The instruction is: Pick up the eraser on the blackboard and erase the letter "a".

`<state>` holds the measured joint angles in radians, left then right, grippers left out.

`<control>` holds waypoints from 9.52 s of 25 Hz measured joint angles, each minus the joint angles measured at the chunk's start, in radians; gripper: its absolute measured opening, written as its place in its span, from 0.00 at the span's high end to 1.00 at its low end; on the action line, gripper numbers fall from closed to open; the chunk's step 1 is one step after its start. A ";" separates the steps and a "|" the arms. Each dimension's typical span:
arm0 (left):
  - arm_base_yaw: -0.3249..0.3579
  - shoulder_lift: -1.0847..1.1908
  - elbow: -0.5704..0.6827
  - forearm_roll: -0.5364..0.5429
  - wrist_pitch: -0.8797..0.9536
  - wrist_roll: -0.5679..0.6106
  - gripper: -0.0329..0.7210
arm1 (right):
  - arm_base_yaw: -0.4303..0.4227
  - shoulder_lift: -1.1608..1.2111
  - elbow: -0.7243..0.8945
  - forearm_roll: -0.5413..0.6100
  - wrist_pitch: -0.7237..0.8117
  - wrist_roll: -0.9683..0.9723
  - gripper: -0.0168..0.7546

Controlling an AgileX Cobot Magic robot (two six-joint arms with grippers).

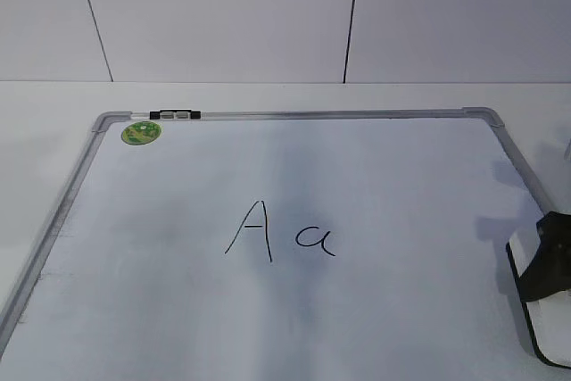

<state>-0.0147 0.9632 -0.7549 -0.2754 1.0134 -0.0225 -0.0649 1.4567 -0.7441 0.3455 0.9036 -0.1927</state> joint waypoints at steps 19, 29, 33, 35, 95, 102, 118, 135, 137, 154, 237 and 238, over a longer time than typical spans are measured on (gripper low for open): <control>-0.023 0.334 -0.097 -0.019 -0.038 0.000 0.63 | 0.166 0.093 -0.253 -0.270 0.202 0.165 0.27; -0.023 0.509 -0.284 -0.019 0.047 0.000 0.60 | 0.256 0.164 -0.483 -0.346 0.303 0.228 0.27; -0.023 0.590 -0.332 -0.017 0.051 0.000 0.55 | 0.262 0.186 -0.498 -0.338 0.305 0.230 0.27; -0.023 0.626 -0.342 -0.015 0.047 0.000 0.55 | 0.262 0.191 -0.498 -0.335 0.305 0.230 0.27; -0.043 0.912 -0.354 0.056 -0.190 0.049 0.65 | 0.262 0.193 -0.498 -0.271 0.315 0.193 0.27; -0.043 0.912 -0.354 0.054 -0.190 0.049 0.77 | 0.262 0.193 -0.498 -0.271 0.315 0.193 0.27; -0.043 0.912 -0.354 0.044 -0.188 0.049 0.93 | 0.262 0.193 -0.498 -0.271 0.315 0.193 0.27; -0.043 0.912 -0.354 0.044 -0.186 0.049 0.93 | 0.304 0.207 -0.498 -0.239 0.299 0.176 0.27; -0.043 0.912 -0.354 0.044 -0.186 0.049 0.93 | 0.326 0.235 -0.502 -0.238 0.292 0.175 0.27; -0.043 0.912 -0.354 0.044 -0.186 0.049 0.93 | 0.492 0.459 -0.748 -0.276 0.310 0.178 0.27; -0.043 0.912 -0.354 0.045 -0.188 0.049 0.91 | 0.582 0.632 -0.836 -0.266 0.334 0.183 0.28; -0.043 0.912 -0.354 0.045 -0.188 0.049 0.91 | 0.582 0.632 -0.839 -0.267 0.334 0.183 0.28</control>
<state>-0.0573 1.8757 -1.1092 -0.2300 0.8255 0.0265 0.5172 2.0883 -1.5828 0.0785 1.2380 -0.0102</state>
